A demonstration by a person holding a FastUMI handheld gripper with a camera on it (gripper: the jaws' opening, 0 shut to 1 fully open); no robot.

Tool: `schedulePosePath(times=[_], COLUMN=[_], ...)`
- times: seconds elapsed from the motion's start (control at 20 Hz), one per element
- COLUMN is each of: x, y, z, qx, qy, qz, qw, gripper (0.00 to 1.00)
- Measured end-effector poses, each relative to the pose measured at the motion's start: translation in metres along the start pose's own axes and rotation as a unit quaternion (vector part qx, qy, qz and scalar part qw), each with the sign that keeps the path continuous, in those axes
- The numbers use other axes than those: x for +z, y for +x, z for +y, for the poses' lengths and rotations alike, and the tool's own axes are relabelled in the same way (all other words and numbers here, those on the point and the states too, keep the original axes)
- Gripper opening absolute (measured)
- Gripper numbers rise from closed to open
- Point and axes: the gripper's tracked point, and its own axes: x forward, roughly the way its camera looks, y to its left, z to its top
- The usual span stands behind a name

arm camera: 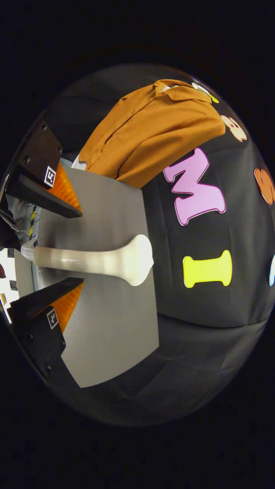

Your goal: Iron the clothes twice with a garment steamer, once on the left side and once on the right side.

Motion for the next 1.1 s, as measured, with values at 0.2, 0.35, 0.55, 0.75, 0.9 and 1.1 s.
schedulePosePath(times=[0.2,0.35,0.55,0.75,0.9,1.1], x=[-0.006,-0.016,-0.009,-0.007,0.0,0.021], y=[0.026,0.044,0.041,0.036,0.018,-0.023], z=[-0.014,-0.019,-0.016,-0.023,-0.025,-0.023], qx=[-0.002,-0.005,0.028,0.017,-0.005,-0.025], qy=[0.015,0.028,0.05,0.073,0.065,0.052], qz=[0.033,0.051,0.025,-0.015,-0.062,-0.127], qw=[0.999,0.998,0.998,0.997,0.996,0.99], gripper=[0.94,0.69,0.33,0.23,0.23,0.23])
